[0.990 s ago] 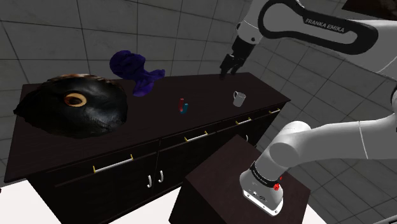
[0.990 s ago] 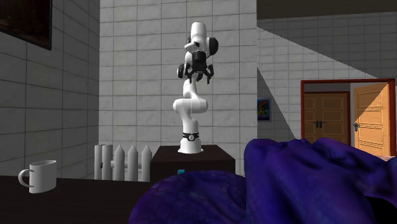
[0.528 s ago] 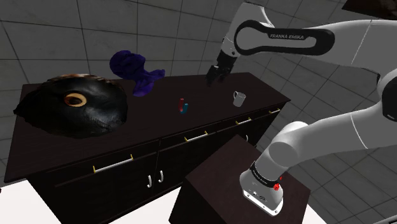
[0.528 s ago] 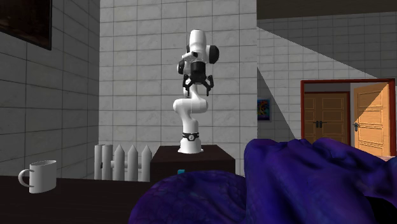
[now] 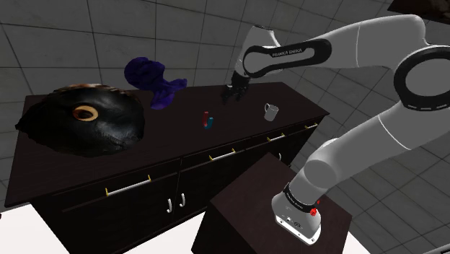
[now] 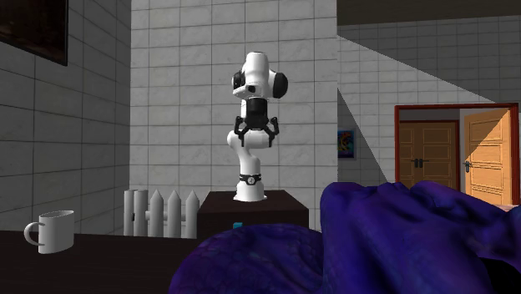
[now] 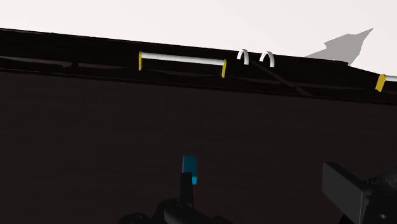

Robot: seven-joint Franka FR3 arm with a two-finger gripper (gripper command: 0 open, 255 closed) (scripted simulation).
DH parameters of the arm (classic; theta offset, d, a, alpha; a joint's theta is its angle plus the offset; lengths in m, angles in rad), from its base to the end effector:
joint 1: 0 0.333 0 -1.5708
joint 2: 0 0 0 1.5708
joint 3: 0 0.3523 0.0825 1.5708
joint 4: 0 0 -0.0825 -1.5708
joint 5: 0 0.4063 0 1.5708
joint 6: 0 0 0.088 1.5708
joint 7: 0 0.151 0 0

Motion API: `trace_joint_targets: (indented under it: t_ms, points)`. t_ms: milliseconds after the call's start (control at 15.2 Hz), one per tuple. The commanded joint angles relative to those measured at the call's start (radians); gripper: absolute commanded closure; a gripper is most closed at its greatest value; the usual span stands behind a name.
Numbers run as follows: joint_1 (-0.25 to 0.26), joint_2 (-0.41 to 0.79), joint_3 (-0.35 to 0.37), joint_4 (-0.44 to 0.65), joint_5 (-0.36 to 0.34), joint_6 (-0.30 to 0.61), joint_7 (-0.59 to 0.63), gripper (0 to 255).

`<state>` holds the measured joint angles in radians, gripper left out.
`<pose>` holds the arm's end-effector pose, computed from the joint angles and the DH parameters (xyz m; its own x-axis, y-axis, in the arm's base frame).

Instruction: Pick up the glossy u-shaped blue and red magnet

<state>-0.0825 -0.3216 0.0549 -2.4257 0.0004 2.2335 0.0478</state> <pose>0.4654 -0.0126 0.4192 0.9887 -0.0759 0.1292 -0.0779 -0.9969 0.0108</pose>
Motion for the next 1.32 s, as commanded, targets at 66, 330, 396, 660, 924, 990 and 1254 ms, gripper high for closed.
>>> trace_joint_targets:
  t_ms: [66,330,396,660,924,990,1254]
  points:
    - [-0.011,0.122,0.001,0.032,-0.011,0.089,0.021,0]
    - [-0.024,0.274,-0.004,0.086,-0.03,0.184,0.046,0]
    - [-0.027,0.313,-0.006,0.103,-0.034,0.206,0.052,0]
    - [-0.035,0.468,-0.017,0.183,-0.052,0.278,0.077,0]
    - [-0.039,0.623,-0.031,0.281,-0.063,0.332,0.097,0]
    - [-0.04,0.661,-0.035,0.309,-0.065,0.342,0.102,0]
    - [-0.045,0.816,-0.048,0.431,-0.066,0.371,0.116,0]
